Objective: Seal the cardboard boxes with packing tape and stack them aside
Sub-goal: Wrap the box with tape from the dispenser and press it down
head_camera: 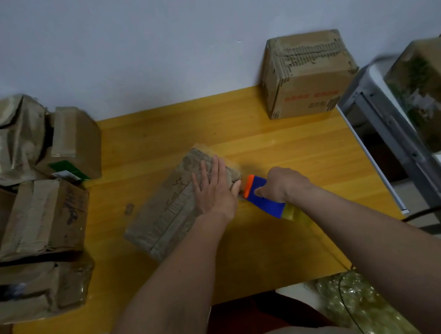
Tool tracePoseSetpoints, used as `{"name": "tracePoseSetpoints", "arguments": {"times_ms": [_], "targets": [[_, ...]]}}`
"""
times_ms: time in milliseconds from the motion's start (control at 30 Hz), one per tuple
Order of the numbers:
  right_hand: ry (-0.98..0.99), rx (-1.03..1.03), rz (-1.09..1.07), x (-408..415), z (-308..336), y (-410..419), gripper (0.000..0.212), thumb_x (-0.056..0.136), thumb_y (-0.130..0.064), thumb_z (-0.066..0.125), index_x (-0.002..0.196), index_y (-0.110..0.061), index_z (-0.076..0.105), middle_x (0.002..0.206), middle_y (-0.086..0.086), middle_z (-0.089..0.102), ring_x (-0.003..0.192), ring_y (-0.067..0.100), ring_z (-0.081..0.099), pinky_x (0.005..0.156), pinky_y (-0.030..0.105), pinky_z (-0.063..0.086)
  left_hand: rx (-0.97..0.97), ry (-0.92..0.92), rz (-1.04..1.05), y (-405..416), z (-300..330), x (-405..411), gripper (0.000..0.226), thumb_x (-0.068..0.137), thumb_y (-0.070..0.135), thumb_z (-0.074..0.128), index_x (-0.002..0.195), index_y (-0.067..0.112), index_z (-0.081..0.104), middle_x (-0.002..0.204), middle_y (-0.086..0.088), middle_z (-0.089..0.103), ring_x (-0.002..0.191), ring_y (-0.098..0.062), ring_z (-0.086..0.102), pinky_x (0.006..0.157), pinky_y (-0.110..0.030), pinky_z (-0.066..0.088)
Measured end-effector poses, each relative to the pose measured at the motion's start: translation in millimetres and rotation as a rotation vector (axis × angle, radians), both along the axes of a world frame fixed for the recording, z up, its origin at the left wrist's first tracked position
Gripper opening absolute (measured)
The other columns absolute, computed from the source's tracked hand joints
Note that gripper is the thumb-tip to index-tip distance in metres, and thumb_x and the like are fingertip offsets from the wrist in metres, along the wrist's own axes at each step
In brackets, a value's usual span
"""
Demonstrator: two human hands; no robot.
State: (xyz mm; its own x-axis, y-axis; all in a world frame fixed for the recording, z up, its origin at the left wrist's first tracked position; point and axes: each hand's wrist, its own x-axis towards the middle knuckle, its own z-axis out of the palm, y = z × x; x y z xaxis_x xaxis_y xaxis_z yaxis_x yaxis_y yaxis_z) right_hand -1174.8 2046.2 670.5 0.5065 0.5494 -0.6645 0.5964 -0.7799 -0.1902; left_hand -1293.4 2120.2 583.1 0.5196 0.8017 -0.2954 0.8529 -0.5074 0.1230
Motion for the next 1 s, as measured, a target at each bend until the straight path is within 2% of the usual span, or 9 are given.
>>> {"name": "tracePoseSetpoints", "arguments": {"times_ms": [67,167,400,600,800,867,900,967,1000], "targets": [[-0.104,-0.006,0.036,1,-6,-9,0.031,0.094,-0.039,0.053,0.076,-0.013,0.049,0.075,0.003,0.051,0.065,0.021,0.052,0.061,0.031,0.039,-0.005,0.000,0.010,0,1,-1,0.070,0.099,0.059,0.012,0.153,0.023,-0.017,0.159,0.008,-0.024,0.146,-0.020,-0.023,0.119,-0.046,-0.012],[-0.242,0.099,-0.023,8,-10,-26,0.041,0.095,-0.046,0.049,0.103,-0.006,0.057,0.100,0.011,0.063,0.095,0.032,0.062,0.072,0.036,0.043,0.008,-0.011,0.018,0,1,-2,0.071,0.099,0.060,0.012,0.152,0.024,-0.017,0.159,0.007,-0.024,0.146,-0.020,-0.023,0.119,-0.046,-0.012],[-0.361,0.201,-0.084,24,-36,-51,0.049,0.087,-0.030,0.063,0.121,0.000,0.045,0.124,0.019,0.053,0.118,0.036,0.049,0.093,0.041,0.041,0.067,0.011,0.060,-2,3,0,0.076,0.096,0.066,0.021,0.153,0.029,-0.012,0.159,-0.019,-0.019,0.147,-0.031,-0.019,0.120,-0.044,-0.009],[-0.381,0.162,-0.053,36,-70,-62,0.053,0.085,-0.035,0.067,0.120,0.001,0.050,0.126,0.019,0.046,0.119,0.035,0.043,0.097,0.039,0.037,0.094,0.049,0.060,-3,1,-7,0.093,0.095,0.065,0.023,0.150,0.000,-0.015,0.160,-0.017,-0.018,0.148,-0.027,-0.017,0.119,-0.038,-0.011],[-0.440,0.134,-0.059,32,-85,-61,0.061,0.077,-0.041,0.073,0.117,-0.001,0.051,0.122,0.019,0.050,0.114,0.037,0.048,0.093,0.042,0.041,0.084,0.029,0.044,-3,0,-16,0.097,0.094,0.066,0.030,0.151,0.001,-0.014,0.160,-0.015,-0.018,0.148,-0.025,-0.016,0.117,-0.036,-0.013],[-0.512,0.296,-0.104,23,-88,-59,0.054,0.074,-0.034,0.077,0.106,0.002,0.052,0.110,0.024,0.053,0.104,0.041,0.050,0.087,0.046,0.040,0.084,0.022,0.052,-4,-1,-15,0.099,0.093,0.067,0.034,0.151,0.003,-0.014,0.160,-0.013,-0.019,0.148,-0.025,-0.017,0.116,-0.035,-0.015],[-0.527,0.477,-0.107,16,-90,-56,0.042,0.077,-0.028,0.074,0.099,0.003,0.053,0.102,0.025,0.054,0.098,0.041,0.051,0.084,0.047,0.040,0.090,0.013,0.059,-5,-2,-15,0.100,0.092,0.067,0.035,0.151,0.004,-0.015,0.160,-0.013,-0.019,0.148,-0.024,-0.017,0.116,-0.036,-0.015],[-0.387,0.875,-0.055,-6,-90,-49,0.018,0.087,-0.017,0.058,0.091,0.001,0.056,0.091,0.021,0.054,0.089,0.035,0.051,0.082,0.040,0.038,0.099,-0.003,0.073,-6,-3,-14,0.101,0.092,0.067,0.036,0.151,0.004,-0.015,0.160,-0.012,-0.019,0.148,-0.024,-0.017,0.117,-0.036,-0.015],[-0.248,0.990,-0.027,-19,-88,-44,0.019,0.090,-0.016,0.048,0.093,0.000,0.058,0.091,0.019,0.056,0.090,0.030,0.050,0.085,0.034,0.037,0.100,-0.002,0.077,-7,-3,-13,0.101,0.092,0.068,0.036,0.151,0.004,-0.016,0.160,-0.012,-0.020,0.148,-0.024,-0.017,0.117,-0.036,-0.014]]}}
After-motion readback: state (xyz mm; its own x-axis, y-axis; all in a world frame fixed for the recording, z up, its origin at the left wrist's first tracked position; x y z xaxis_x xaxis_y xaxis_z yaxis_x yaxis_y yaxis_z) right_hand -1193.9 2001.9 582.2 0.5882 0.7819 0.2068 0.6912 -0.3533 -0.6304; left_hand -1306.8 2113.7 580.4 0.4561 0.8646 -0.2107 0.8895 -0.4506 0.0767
